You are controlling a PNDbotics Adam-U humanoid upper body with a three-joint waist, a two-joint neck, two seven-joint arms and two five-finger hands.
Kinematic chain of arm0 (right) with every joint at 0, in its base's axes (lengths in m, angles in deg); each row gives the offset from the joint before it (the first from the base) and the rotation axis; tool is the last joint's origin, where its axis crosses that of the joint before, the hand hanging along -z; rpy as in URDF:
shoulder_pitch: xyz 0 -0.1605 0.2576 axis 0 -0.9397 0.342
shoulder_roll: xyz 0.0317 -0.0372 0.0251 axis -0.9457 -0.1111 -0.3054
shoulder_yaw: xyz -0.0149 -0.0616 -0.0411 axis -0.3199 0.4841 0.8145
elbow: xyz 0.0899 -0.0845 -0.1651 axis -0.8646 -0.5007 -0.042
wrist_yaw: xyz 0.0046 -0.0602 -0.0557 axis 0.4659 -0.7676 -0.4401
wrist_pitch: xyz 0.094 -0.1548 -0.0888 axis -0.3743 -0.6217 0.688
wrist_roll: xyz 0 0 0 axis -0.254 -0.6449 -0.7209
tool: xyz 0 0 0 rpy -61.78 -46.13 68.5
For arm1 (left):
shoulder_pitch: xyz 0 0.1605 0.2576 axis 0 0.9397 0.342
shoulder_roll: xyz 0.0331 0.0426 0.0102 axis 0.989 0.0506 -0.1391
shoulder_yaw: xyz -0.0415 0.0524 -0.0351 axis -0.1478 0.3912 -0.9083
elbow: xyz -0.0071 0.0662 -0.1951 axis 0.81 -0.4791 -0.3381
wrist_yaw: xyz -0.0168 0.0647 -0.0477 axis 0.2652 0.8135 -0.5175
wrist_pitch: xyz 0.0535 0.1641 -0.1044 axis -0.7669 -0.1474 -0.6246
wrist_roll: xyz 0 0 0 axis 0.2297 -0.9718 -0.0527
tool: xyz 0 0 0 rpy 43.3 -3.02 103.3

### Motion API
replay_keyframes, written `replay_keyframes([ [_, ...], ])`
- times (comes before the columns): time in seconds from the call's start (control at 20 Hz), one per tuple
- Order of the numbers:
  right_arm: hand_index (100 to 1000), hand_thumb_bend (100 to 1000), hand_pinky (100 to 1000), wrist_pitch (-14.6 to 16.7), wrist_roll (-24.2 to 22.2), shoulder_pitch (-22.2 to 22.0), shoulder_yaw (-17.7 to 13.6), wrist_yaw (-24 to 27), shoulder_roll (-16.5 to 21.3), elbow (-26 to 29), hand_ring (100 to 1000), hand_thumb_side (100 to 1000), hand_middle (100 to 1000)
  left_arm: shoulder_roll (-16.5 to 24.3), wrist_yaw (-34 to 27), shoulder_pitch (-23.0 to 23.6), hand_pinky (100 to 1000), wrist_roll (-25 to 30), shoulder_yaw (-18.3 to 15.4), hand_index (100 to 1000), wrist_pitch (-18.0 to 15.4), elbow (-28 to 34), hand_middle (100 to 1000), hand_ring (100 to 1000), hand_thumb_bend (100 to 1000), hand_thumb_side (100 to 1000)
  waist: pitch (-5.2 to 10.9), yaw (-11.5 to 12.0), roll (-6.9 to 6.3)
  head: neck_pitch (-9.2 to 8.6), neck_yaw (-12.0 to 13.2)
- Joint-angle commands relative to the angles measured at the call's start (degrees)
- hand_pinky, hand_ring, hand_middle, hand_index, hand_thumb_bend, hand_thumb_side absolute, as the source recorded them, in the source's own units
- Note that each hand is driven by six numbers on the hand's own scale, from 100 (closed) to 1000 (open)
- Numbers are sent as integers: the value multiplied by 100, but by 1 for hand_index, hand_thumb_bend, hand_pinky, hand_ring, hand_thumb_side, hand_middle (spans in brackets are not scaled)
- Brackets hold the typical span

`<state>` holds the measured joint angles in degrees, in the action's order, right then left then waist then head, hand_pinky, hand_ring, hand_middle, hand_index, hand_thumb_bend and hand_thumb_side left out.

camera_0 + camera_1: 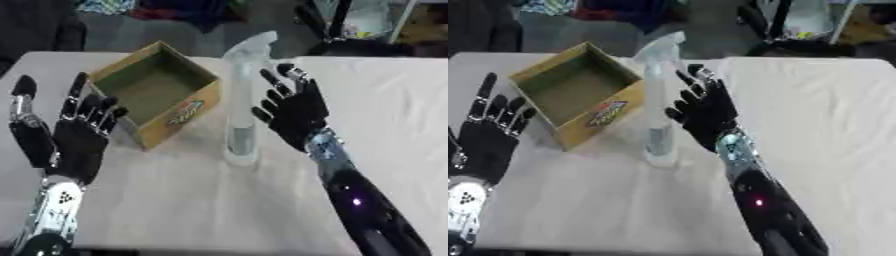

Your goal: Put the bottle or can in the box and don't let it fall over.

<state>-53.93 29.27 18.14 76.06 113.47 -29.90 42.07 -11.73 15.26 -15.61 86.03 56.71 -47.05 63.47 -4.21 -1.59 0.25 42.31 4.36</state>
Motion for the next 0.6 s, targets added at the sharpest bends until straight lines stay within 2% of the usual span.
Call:
replay_keyframes([
  [0.05, 1000, 100, 292, -3, 24, 103, -11, 42, 10, 162, 100, 429, 100, 59, -20, -45, 597, 1, -2, 1000, 9, 111, 411, 591, 371, 829, 113, -5, -26, 29, 4],
  [0.6, 1000, 100, 292, -12, 28, 105, 3, 113, 59, 206, 100, 426, 100, 63, -22, -47, 597, 0, -2, 1000, 10, 116, 410, 589, 371, 828, 119, -7, -27, 28, 4],
])
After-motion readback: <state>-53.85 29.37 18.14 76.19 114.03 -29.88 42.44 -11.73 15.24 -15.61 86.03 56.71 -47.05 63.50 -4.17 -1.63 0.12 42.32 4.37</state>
